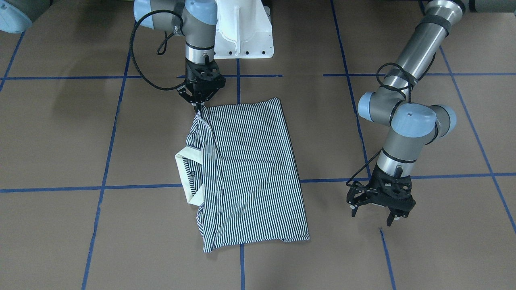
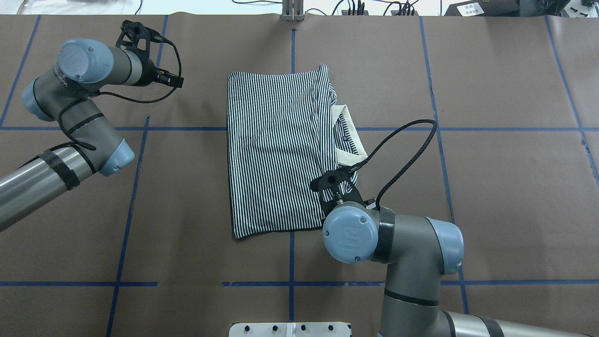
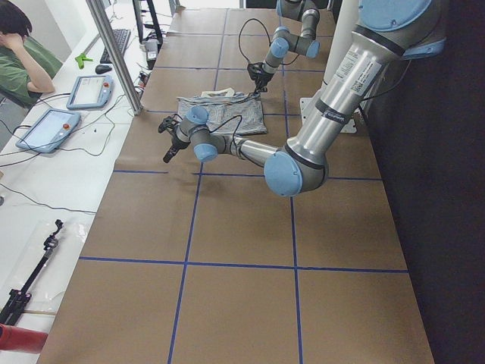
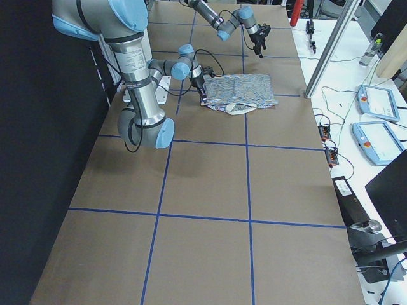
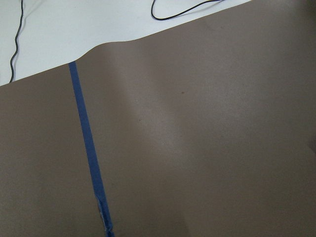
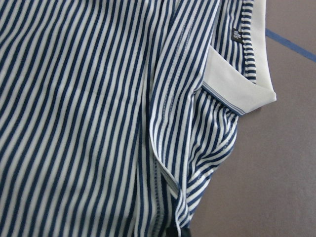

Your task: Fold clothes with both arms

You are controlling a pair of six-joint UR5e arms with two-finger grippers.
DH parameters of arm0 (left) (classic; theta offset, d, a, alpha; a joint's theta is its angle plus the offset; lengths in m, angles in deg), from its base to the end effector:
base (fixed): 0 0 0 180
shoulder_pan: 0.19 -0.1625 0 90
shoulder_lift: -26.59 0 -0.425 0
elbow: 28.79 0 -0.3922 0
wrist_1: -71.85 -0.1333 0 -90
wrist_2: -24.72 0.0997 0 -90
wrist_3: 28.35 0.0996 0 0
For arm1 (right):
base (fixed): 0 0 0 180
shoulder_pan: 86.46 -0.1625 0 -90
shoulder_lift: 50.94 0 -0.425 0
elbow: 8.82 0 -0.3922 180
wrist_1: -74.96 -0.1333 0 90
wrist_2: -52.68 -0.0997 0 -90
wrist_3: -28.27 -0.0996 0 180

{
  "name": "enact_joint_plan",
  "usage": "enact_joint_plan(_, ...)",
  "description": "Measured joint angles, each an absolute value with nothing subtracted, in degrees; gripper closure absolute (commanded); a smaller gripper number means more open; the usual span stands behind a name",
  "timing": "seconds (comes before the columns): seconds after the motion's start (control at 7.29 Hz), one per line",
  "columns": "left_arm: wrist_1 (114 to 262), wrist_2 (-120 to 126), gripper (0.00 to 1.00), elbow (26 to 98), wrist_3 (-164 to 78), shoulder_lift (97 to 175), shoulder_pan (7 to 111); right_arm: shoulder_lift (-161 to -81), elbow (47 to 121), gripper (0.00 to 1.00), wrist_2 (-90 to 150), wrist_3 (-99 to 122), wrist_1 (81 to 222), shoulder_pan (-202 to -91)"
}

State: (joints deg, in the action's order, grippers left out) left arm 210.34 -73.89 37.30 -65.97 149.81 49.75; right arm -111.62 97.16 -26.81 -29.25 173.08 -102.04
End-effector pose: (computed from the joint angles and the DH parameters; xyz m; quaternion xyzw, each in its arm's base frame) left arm 0.3962 -0.6551 0.4227 0.3342 0.3534 0.0549 0.8720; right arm -0.5590 -0.3131 0.2721 0.2086 -0.2546 -0.1098 0.9379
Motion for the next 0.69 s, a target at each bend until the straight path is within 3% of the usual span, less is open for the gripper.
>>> enact_joint_plan(0.27,210.30,-73.89,0.00,37.26,-65.97,149.81,49.74,-114.31,98.53,0.80,-26.67,-30.06,173.05,-101.78)
enact_joint_plan(0.41,210.28,-73.89,0.00,37.23,-65.97,149.81,49.74,-114.97,98.73,0.57,-26.67,-31.31,173.05,-101.36)
enact_joint_plan(0.69,210.27,-73.89,0.00,37.22,-65.97,149.75,49.74,-116.43,99.63,0.00,-26.65,-35.13,173.04,-100.23)
